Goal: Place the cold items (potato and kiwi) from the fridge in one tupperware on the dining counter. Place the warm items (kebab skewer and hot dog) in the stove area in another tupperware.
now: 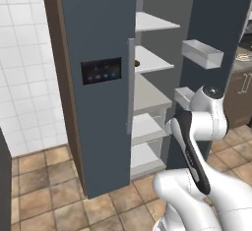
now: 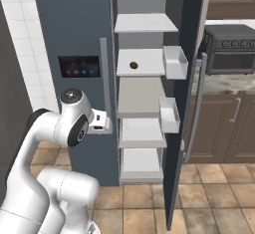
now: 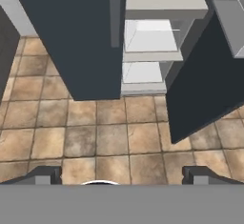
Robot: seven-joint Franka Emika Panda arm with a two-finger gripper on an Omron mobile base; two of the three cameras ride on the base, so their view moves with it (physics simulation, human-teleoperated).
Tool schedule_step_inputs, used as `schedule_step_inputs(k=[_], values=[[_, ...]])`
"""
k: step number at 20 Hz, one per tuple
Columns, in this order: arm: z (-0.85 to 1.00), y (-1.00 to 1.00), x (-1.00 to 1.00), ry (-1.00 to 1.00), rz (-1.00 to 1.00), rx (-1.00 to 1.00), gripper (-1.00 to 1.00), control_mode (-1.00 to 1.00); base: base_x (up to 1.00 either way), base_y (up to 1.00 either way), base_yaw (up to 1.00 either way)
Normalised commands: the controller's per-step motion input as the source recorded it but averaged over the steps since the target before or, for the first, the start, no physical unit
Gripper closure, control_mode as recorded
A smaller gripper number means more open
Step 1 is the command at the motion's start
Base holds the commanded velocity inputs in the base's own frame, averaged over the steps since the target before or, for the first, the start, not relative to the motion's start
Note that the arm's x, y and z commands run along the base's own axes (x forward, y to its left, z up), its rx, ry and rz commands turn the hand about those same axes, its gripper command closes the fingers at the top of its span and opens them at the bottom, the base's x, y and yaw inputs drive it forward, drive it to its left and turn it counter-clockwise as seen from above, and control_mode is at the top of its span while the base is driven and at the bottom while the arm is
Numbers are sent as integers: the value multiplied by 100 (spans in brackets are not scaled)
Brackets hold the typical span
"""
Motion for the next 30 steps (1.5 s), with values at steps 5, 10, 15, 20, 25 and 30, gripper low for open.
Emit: schedule_step_inputs(k=[5,10,15,20,25,30], values=[[0,0,0,0,0,0,-100,100,67,-14,0],[0,0,0,0,0,0,-100,100,60,-28,0],[0,0,0,0,0,0,-100,100,59,-34,0],[0,0,0,0,0,0,-100,100,65,-16,0],[0,0,0,0,0,0,-100,100,51,-31,1],[0,0,0,0,0,0,-100,100,47,-31,0]])
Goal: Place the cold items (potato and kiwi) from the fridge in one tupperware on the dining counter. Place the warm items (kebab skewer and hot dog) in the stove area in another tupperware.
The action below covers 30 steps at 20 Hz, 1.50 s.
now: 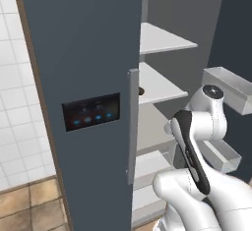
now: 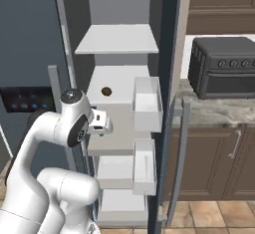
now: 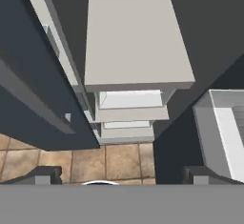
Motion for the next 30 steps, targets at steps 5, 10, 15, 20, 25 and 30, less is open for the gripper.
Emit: schedule_step_inputs(k=[5,10,15,20,25,30], values=[[0,0,0,0,0,0,-100,100,65,-4,3],[0,0,0,0,0,0,-100,100,49,0,4],[0,0,4,-18,0,0,-100,-100,4,0,0],[1,-15,21,-40,1,0,-100,-100,0,0,0],[18,-12,38,-8,10,-1,-100,-100,0,0,0],[45,-6,29,4,14,-1,-100,-100,0,0,0]])
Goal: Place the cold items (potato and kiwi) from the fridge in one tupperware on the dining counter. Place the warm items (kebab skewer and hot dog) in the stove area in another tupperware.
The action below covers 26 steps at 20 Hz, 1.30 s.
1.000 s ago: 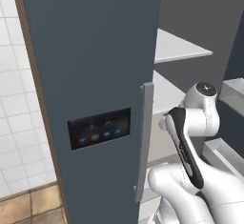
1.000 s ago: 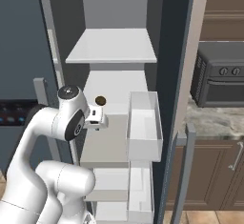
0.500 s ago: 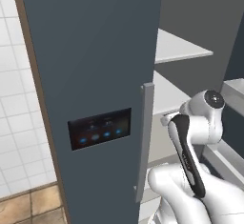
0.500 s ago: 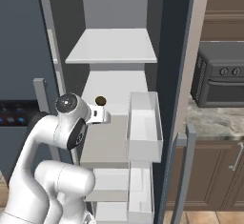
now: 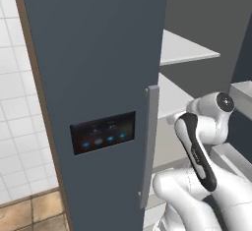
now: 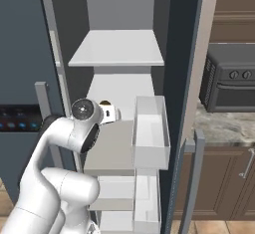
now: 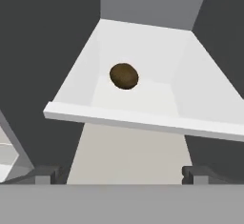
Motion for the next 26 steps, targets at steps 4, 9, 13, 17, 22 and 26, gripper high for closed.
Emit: schedule_step_inputs(k=[4,9,13,17,22,26], values=[[41,0,36,11,17,0,-100,-100,0,0,0],[22,0,50,17,12,-2,-100,-100,0,0,0],[-4,-2,68,1,8,0,-100,-100,0,0,0],[-1,-3,72,4,11,0,-100,-100,0,0,0],[-28,6,51,1,6,0,-100,-100,0,0,0],[-52,10,35,-5,0,0,-100,-100,0,0,0]])
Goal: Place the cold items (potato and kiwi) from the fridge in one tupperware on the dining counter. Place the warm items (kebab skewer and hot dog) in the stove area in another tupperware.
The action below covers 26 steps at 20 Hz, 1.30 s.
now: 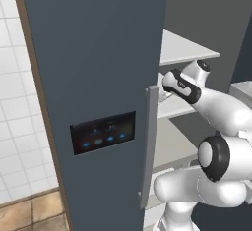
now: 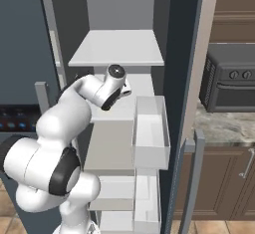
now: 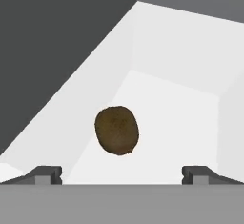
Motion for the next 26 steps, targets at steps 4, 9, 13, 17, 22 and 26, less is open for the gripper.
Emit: schedule_step_inputs(k=[4,9,13,17,22,26], values=[[-46,16,15,-1,0,1,-100,-100,0,0,0],[-18,24,3,-5,0,4,-100,-100,0,0,0],[-6,9,28,-7,0,2,-100,-100,0,0,0],[-22,8,33,0,0,0,-100,-100,0,0,0],[-22,0,33,3,0,0,-100,-100,0,0,0],[-33,0,25,10,0,0,-100,-100,0,0,0]])
